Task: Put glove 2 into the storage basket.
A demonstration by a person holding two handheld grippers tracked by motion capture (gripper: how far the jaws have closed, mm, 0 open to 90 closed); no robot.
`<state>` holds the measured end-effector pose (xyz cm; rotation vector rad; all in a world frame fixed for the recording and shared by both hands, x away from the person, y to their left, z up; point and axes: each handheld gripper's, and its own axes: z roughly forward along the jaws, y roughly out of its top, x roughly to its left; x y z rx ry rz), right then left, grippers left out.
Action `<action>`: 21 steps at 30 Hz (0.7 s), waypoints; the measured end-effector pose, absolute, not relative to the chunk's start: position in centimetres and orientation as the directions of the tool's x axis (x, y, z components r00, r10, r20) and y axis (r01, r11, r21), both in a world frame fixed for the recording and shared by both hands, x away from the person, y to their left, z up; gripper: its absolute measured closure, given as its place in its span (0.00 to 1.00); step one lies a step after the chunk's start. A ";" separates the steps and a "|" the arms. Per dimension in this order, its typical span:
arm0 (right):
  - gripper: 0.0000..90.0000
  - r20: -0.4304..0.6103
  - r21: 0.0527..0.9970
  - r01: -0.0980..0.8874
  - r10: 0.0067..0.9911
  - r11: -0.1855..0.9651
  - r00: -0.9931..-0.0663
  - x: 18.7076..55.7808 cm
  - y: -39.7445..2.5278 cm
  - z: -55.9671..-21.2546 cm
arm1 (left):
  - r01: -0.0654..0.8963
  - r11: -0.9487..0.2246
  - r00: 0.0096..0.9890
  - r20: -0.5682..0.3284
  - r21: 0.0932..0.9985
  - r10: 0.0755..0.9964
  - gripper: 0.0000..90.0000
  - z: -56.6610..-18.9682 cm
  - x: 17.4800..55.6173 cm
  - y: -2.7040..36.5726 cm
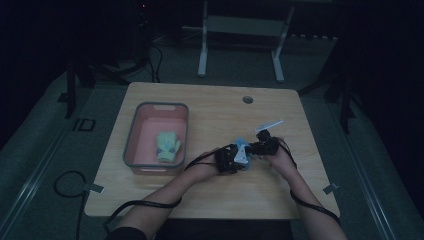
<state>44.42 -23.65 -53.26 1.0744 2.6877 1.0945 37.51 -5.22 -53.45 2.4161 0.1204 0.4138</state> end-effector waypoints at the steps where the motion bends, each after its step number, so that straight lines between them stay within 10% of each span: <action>1: 0.86 0.209 0.631 0.590 0.622 0.504 -0.755 44.4 -23.6 -53.1 | -0.021 -0.769 0.945 0.263 0.639 0.193 0.83 -53.5 37.5 -5.2; 21: 0.88 0.231 0.712 0.537 0.572 0.452 -0.787 44.6 -20.9 -47.4 | -0.066 -0.783 0.909 0.360 0.618 0.208 0.83 -47.3 36.5 -1.5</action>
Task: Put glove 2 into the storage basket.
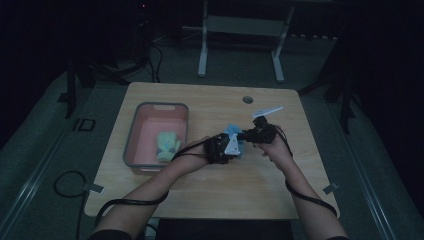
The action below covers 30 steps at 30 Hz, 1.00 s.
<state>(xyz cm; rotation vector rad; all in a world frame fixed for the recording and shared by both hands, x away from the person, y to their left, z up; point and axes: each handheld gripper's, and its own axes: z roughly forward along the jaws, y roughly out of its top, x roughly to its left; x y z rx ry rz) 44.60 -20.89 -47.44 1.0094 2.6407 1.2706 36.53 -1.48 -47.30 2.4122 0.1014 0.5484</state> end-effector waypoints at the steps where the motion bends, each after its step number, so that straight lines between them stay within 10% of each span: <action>1: 0.88 0.232 0.715 0.535 0.569 0.451 -0.789 44.6 -20.6 -47.2 | -0.064 -0.784 0.908 0.363 0.618 0.211 0.83 -47.1 36.5 -1.2; 30: 0.90 0.218 0.753 0.446 0.456 0.484 -0.863 46.2 -10.8 -43.8 | 0.003 -0.810 0.868 0.401 0.586 0.293 0.83 -43.8 35.9 7.4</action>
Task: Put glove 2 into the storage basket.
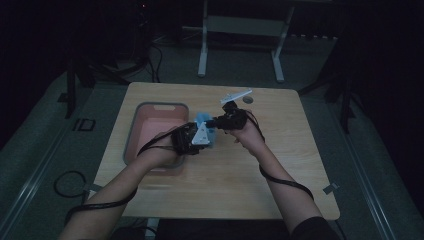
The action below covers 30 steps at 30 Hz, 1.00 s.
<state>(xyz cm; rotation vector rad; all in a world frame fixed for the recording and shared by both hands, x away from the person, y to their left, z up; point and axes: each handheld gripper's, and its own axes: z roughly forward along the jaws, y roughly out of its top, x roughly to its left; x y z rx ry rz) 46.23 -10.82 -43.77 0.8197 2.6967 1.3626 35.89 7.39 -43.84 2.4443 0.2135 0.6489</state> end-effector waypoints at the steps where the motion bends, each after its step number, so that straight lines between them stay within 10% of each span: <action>1: 0.90 0.222 0.751 0.447 0.453 0.485 -0.864 46.3 -10.6 -43.7 | 0.005 -0.810 0.867 0.400 0.587 0.296 0.83 -43.8 35.8 7.6; 30: 0.91 0.246 0.739 0.407 0.347 0.537 -0.905 46.9 -0.4 -43.7 | 0.122 -0.823 0.841 0.383 0.555 0.383 0.83 -44.2 34.9 16.2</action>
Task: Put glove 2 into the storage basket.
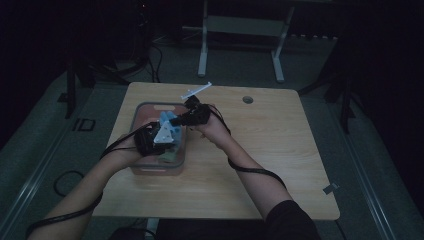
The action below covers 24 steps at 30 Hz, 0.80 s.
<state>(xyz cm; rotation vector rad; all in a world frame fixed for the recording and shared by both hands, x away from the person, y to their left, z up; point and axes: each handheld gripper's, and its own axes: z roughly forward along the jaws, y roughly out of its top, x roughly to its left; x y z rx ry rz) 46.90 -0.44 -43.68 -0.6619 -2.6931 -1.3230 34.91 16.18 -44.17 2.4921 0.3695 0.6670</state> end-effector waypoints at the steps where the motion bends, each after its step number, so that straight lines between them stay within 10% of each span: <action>1: 0.91 0.248 0.738 0.407 0.345 0.538 -0.905 46.9 -0.2 -43.7 | 0.123 -0.823 0.840 0.384 0.554 0.384 0.83 -44.2 34.9 16.4; 24: 0.91 0.296 0.686 0.466 0.371 0.558 -0.880 47.6 2.1 -48.1 | 0.185 -0.824 0.868 0.305 0.536 0.393 0.83 -48.7 36.3 18.2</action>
